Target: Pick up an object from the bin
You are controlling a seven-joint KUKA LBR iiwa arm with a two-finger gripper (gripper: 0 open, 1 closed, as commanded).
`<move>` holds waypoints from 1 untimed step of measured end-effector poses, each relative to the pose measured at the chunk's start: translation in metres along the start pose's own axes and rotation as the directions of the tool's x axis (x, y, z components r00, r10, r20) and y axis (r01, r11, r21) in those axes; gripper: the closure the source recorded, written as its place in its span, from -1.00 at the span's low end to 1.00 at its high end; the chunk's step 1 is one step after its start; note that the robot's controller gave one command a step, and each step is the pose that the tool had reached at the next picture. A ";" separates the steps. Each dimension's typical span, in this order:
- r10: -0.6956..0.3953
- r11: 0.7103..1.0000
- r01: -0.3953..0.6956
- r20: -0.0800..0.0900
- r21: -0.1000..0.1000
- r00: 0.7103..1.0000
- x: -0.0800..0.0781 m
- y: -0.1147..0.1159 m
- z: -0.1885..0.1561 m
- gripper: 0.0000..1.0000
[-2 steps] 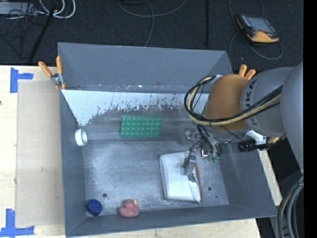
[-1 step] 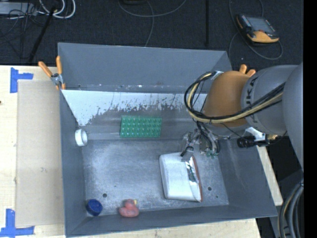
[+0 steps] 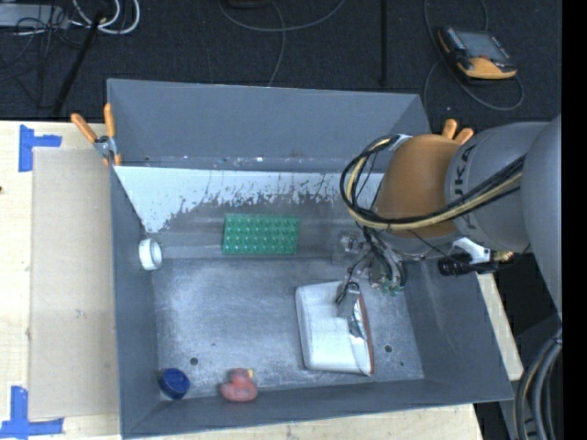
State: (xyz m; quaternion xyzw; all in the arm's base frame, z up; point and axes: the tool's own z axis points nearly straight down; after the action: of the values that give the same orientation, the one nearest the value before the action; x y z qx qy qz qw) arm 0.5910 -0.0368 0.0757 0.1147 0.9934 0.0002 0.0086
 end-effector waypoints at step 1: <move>-0.003 1.000 0.003 0.002 -0.005 1.000 -0.001 0.003 -0.003 1.00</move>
Offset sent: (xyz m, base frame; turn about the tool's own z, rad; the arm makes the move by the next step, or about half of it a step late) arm 0.0000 0.0000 0.0000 0.0000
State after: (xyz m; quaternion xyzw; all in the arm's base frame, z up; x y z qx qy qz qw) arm 0.5929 -0.0342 0.0790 0.1132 0.9935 0.0024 0.0101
